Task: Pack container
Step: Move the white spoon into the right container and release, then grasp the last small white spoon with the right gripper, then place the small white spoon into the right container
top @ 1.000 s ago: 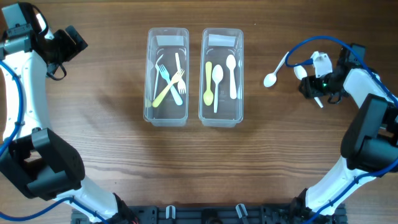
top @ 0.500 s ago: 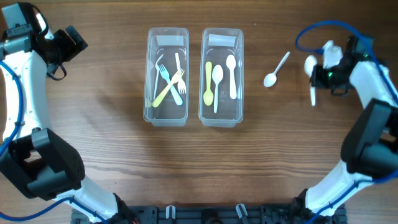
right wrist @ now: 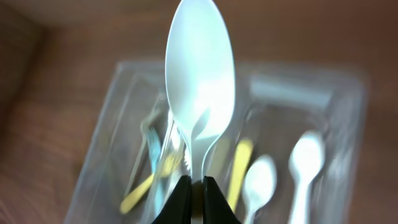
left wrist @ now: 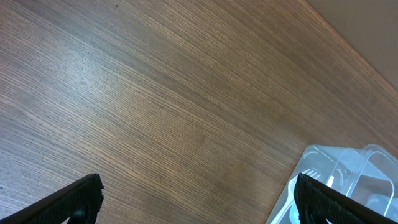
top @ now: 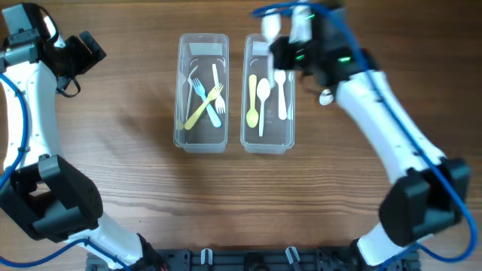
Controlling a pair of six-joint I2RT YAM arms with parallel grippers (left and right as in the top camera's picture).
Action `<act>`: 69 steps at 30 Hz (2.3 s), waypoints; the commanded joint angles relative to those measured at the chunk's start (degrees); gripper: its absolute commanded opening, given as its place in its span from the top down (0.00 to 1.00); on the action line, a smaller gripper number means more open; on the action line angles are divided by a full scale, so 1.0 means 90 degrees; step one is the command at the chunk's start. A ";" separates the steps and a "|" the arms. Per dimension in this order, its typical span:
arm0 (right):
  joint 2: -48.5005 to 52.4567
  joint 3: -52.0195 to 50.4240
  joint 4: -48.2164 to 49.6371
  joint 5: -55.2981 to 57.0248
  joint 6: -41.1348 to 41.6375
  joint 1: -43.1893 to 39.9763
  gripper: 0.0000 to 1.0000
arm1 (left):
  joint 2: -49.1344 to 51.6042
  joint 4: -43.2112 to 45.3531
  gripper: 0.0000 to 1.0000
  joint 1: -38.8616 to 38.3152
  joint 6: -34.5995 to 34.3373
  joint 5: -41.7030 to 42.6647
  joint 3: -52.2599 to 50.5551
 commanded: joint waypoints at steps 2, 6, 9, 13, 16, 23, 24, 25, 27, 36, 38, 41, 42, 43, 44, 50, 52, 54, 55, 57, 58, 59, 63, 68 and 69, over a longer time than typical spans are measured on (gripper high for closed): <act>0.0459 -0.0075 -0.0469 0.1127 0.1234 0.0466 0.96 | -0.0172 0.0015 0.00 0.0029 -0.0032 -0.0015 0.0066; 0.0532 -0.0080 -0.0500 0.1202 0.1188 0.0469 0.96 | -0.0172 0.0015 0.00 0.0029 -0.0032 -0.0015 0.0066; 0.0529 -0.0078 -0.0228 0.1219 0.0945 0.0452 0.44 | -0.0172 0.0015 0.00 0.0029 -0.0032 -0.0015 0.0066; 0.0432 0.0107 0.0187 0.1700 0.0928 0.0338 0.57 | -0.0172 0.0015 0.00 0.0029 -0.0032 -0.0015 0.0066; 0.0340 0.0304 -0.0029 0.2198 0.1462 0.0053 0.64 | -0.0172 0.0015 0.00 0.0029 -0.0032 -0.0012 0.0066; 0.0374 0.0340 -0.0801 0.2909 0.2805 -0.1059 0.92 | -0.0172 0.0015 0.00 0.0029 -0.0032 -0.0015 0.0066; 0.0454 0.0338 -0.0952 0.3031 0.2844 -0.1192 0.87 | -0.0172 0.0015 0.00 0.0029 -0.0032 -0.0015 0.0066; 0.0585 0.0338 -0.1071 0.3087 0.2839 -0.1326 0.74 | -0.0172 0.0015 0.00 0.0029 -0.0032 -0.0015 0.0066; 0.0831 0.0338 -0.1205 0.3079 0.2839 -0.1472 0.66 | -0.0172 0.0015 0.00 0.0029 -0.0032 -0.0015 0.0066; 0.2351 0.0338 -0.1217 0.2982 0.2861 -0.1537 0.59 | -0.0172 0.0015 0.00 0.0029 -0.0032 -0.0015 0.0066; 0.2557 0.0338 -0.1214 0.2977 0.2863 -0.1576 0.59 | -0.0172 0.0015 0.00 0.0029 -0.0032 -0.0015 0.0066; 0.2659 0.0338 -0.1212 0.2924 0.2863 -0.1617 0.59 | -0.0172 0.0015 0.00 0.0029 -0.0032 -0.0015 0.0066; 0.2669 0.0338 -0.1212 0.2880 0.2866 -0.1625 0.61 | -0.0172 0.0015 0.00 0.0029 -0.0032 -0.0015 0.0066; 0.2671 0.0338 -0.1212 0.2851 0.2868 -0.1627 0.65 | -0.0172 0.0015 0.00 0.0029 -0.0032 -0.0015 0.0066; 0.2671 0.0338 -0.1212 0.2781 0.2871 -0.1627 0.71 | -0.0172 0.0015 0.00 0.0029 -0.0032 -0.0015 0.0066; 0.2467 0.0379 -0.1462 0.2722 0.2834 -0.1627 0.96 | -0.0172 0.0015 0.00 0.0029 -0.0032 -0.0015 0.0066; 0.2191 0.0561 -0.1581 0.2919 0.2625 -0.1627 0.96 | -0.0172 0.0015 0.00 0.0029 -0.0032 -0.0015 0.0066; 0.1741 0.0979 -0.1564 0.2943 0.2125 -0.1581 0.96 | -0.0172 0.0015 0.00 0.0029 -0.0032 -0.0012 0.0066; 0.1501 0.1239 -0.1535 0.2929 0.1916 -0.1498 0.96 | -0.0172 0.0015 0.00 0.0029 -0.0032 -0.0015 0.0066; 0.1124 0.1605 -0.1309 0.2793 0.1324 -0.1260 0.96 | -0.0172 0.0015 0.00 0.0029 -0.0032 -0.0015 0.0066; 0.0950 0.1715 -0.1056 0.2545 0.0903 -0.1088 0.96 | -0.0172 0.0015 0.00 0.0029 -0.0032 -0.0015 0.0066; 0.0765 0.1736 -0.0726 0.2178 0.0476 -0.0852 0.96 | -0.0172 0.0015 0.00 0.0029 -0.0032 -0.0012 0.0066; 0.0714 0.1698 -0.0665 0.1948 0.0180 -0.0148 0.96 | -0.0172 0.0015 0.00 0.0029 -0.0032 -0.0015 0.0066; 0.1214 0.1496 -0.1496 0.1974 0.0454 0.0466 0.96 | -0.0172 0.0015 0.00 0.0029 -0.0032 -0.0015 0.0066; 0.1309 0.1472 -0.1637 0.1977 0.0590 0.0529 0.96 | -0.0172 0.0015 0.00 0.0029 -0.0032 -0.0015 0.0066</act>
